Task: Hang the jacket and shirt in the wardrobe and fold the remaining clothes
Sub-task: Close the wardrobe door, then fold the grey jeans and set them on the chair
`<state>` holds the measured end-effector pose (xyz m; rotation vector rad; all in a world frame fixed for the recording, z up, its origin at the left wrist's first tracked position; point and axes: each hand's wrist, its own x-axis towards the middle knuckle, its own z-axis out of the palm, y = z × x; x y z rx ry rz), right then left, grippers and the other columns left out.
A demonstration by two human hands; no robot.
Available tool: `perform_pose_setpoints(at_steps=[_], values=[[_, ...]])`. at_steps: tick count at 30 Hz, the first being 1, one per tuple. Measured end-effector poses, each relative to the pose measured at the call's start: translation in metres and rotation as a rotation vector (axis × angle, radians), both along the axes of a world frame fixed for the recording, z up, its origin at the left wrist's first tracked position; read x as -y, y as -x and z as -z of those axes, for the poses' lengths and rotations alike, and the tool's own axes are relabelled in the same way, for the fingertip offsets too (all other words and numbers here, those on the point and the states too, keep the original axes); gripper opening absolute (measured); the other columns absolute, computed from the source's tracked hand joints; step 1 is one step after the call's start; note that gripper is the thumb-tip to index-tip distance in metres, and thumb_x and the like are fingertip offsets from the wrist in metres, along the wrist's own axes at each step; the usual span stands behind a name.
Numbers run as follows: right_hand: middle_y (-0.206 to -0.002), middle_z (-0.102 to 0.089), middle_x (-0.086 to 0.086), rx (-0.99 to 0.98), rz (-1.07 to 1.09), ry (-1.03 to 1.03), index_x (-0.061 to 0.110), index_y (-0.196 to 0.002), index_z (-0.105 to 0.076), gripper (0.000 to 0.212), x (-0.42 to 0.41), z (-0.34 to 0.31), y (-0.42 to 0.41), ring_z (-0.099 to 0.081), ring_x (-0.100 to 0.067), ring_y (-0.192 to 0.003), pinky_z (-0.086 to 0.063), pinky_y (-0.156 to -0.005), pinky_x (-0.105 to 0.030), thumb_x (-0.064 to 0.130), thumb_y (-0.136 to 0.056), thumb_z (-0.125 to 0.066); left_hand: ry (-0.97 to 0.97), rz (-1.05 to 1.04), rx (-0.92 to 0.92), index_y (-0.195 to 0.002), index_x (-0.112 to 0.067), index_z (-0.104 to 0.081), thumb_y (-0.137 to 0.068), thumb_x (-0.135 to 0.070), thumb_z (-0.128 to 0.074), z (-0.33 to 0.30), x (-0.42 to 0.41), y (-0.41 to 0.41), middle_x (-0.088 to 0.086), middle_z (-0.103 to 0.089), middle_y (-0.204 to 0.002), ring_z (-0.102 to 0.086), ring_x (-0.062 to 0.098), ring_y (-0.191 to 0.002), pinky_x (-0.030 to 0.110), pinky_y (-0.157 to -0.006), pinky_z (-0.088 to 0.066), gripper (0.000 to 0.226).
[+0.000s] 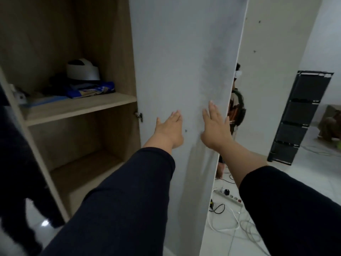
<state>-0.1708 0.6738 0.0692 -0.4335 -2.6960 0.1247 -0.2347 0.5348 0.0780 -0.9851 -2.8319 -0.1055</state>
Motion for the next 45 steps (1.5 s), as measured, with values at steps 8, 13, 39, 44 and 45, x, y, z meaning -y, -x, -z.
perform_pose_setpoints(at_steps=[8, 13, 39, 44, 45], values=[[-0.16, 0.02, -0.001, 0.153, -0.262, 0.005, 0.018, -0.154, -0.001, 0.075, 0.095, 0.013, 0.04, 0.014, -0.016, -0.148, -0.002, -0.119, -0.05, 0.012, -0.091, -0.04, -0.02, -0.286, 0.0, -0.153, -0.014, -0.001, -0.094, -0.016, -0.043, 0.0, 0.11, -0.006, -0.002, 0.01, -0.161, 0.009, 0.014, -0.148, 0.055, -0.118, 0.0, 0.073], [-0.161, 0.015, -0.001, 0.169, -0.503, 0.014, 0.02, -0.154, -0.005, 0.078, 0.157, 0.013, 0.079, 0.011, -0.018, -0.148, -0.006, -0.119, -0.05, 0.014, -0.091, -0.049, 0.007, -0.535, 0.016, -0.153, -0.015, 0.0, -0.095, -0.018, -0.045, 0.001, 0.176, -0.01, -0.001, 0.011, -0.161, 0.009, 0.015, -0.148, 0.055, -0.118, -0.001, 0.074], [-0.162, 0.007, -0.002, 0.4, -2.108, -0.244, 0.022, -0.153, -0.014, 0.071, 0.447, 0.124, -0.247, 0.002, -0.02, -0.149, -0.007, -0.119, -0.047, 0.011, -0.09, -0.046, -0.2, -2.104, 0.225, -0.15, -0.019, -0.023, -0.091, -0.012, -0.042, 0.136, 0.282, -0.471, -0.001, 0.001, -0.162, 0.004, 0.015, -0.149, 0.056, -0.117, 0.001, 0.062], [-0.162, 0.005, -0.003, 0.473, -2.337, -0.33, 0.023, -0.153, -0.013, 0.073, 0.433, 0.158, -0.352, -0.001, -0.021, -0.149, -0.011, -0.12, -0.045, 0.011, -0.089, -0.046, -0.309, -2.335, 0.346, -0.151, -0.019, -0.022, -0.093, -0.015, -0.042, 0.174, 0.227, -0.575, -0.001, 0.002, -0.162, 0.007, 0.016, -0.149, 0.058, -0.117, 0.002, 0.061], [-0.162, 0.005, -0.004, 0.487, -2.371, -0.352, 0.023, -0.153, -0.012, 0.073, 0.429, 0.165, -0.367, -0.001, -0.022, -0.149, -0.011, -0.12, -0.045, 0.011, -0.089, -0.046, -0.341, -2.368, 0.369, -0.151, -0.019, -0.022, -0.094, -0.015, -0.042, 0.18, 0.216, -0.592, -0.001, 0.002, -0.162, 0.008, 0.017, -0.148, 0.058, -0.117, 0.002, 0.061]])
